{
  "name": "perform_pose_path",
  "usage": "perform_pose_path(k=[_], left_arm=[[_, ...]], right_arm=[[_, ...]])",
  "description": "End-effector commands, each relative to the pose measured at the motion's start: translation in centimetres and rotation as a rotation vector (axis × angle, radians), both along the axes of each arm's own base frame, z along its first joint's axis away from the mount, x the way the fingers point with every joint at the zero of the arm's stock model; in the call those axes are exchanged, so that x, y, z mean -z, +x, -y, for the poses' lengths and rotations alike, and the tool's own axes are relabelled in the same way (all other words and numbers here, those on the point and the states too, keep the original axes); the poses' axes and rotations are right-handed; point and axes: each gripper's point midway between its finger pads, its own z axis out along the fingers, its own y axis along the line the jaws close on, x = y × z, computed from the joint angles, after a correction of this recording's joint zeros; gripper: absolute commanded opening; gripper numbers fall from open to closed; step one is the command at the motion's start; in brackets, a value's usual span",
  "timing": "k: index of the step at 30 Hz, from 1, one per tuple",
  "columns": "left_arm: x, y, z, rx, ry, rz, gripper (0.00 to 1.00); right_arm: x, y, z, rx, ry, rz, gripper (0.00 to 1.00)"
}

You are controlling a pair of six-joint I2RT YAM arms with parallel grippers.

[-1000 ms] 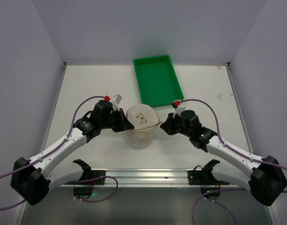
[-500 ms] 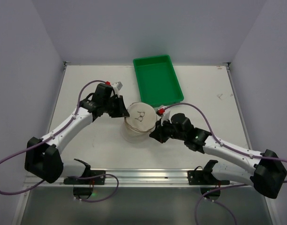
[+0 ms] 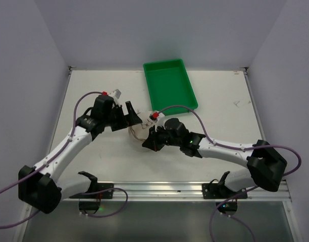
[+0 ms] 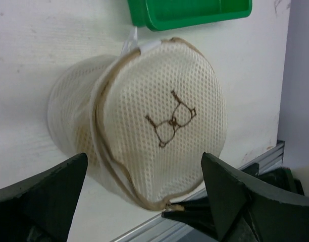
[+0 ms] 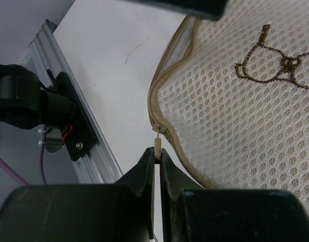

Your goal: Unzip the laundry bag and remove the bra

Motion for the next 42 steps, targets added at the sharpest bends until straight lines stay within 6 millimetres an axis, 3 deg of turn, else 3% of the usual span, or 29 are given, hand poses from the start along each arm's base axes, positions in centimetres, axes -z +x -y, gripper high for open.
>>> perform_pose_path(k=[1,2,6,11,12,14,15,17,18,22,23,25,26,27,30,33,36,39,41,42], left_arm=[[-0.2,-1.6,-1.0,-0.120,-0.070,-0.018,0.96],[0.6,-2.1,-1.1,-0.145,-0.080,-0.046,0.94],[0.7,-3.5,0.0,-0.139,-0.098,-0.040,0.86],[1.7,-3.0,1.1,-0.159,-0.111,-0.053,0.61],[1.8,-3.0,1.4,-0.156,-0.106,-0.050,0.46],[1.5,-2.6,1.4,-0.161,-0.102,-0.039,0.29],[1.5,-2.5,1.4,-0.162,-0.097,-0.037,0.14],[1.3,-2.4,1.2,-0.164,-0.086,-0.028,0.01],[1.3,-2.5,1.1,-0.164,-0.078,-0.027,0.00],[1.4,-3.2,0.9,-0.126,-0.050,-0.035,0.00],[1.6,-3.5,0.9,-0.108,-0.041,-0.037,0.00],[1.8,-4.2,0.7,-0.082,-0.026,-0.043,0.00],[2.0,-4.6,0.6,-0.054,-0.016,-0.044,0.00],[2.1,-4.9,0.5,-0.041,-0.010,-0.043,0.00],[2.6,-6.1,0.4,0.018,0.007,-0.054,0.00],[3.3,-6.9,0.0,0.073,0.042,-0.059,0.00],[3.5,-6.5,-0.6,0.109,0.101,-0.037,0.00],[2.8,-4.5,-1.0,0.109,0.140,0.006,0.00],[1.3,-2.5,-1.0,0.091,0.151,0.053,0.01],[1.6,-1.4,-1.3,0.064,0.169,0.040,0.08]], right_arm=[[-3.1,1.0,-2.7,-0.005,0.106,0.038,0.00],[-3.1,1.2,-2.8,0.001,0.106,0.039,0.00],[-2.8,1.3,-3.3,0.002,0.098,0.039,0.00],[-2.3,1.0,-3.3,-0.003,0.082,0.035,0.00],[-2.2,0.9,-3.1,-0.003,0.074,0.035,0.00],[-1.5,0.8,-2.3,0.012,0.051,0.041,0.00],[-1.8,0.8,-1.8,0.020,0.048,0.056,0.00],[-0.3,0.7,-0.1,0.054,-0.005,0.059,0.00],[-0.8,0.7,0.7,0.065,-0.008,0.090,0.00],[0.4,1.2,4.6,0.141,-0.089,0.127,0.00],[1.8,1.4,6.3,0.173,-0.141,0.120,0.00],[1.4,3.4,9.3,0.269,-0.143,0.127,0.00],[2.6,3.7,11.0,0.308,-0.163,0.101,0.00],[2.8,5.5,13.3,0.399,-0.165,0.092,0.00],[2.9,6.7,15.7,0.475,-0.182,0.092,0.00],[2.4,6.7,15.0,0.431,-0.165,0.100,0.00],[1.5,5.9,13.2,0.340,-0.135,0.129,0.00],[0.6,4.0,10.8,0.217,-0.121,0.159,0.00],[-0.1,2.6,9.1,0.141,-0.106,0.158,0.00],[-0.2,1.1,7.8,0.082,-0.102,0.152,0.00]])
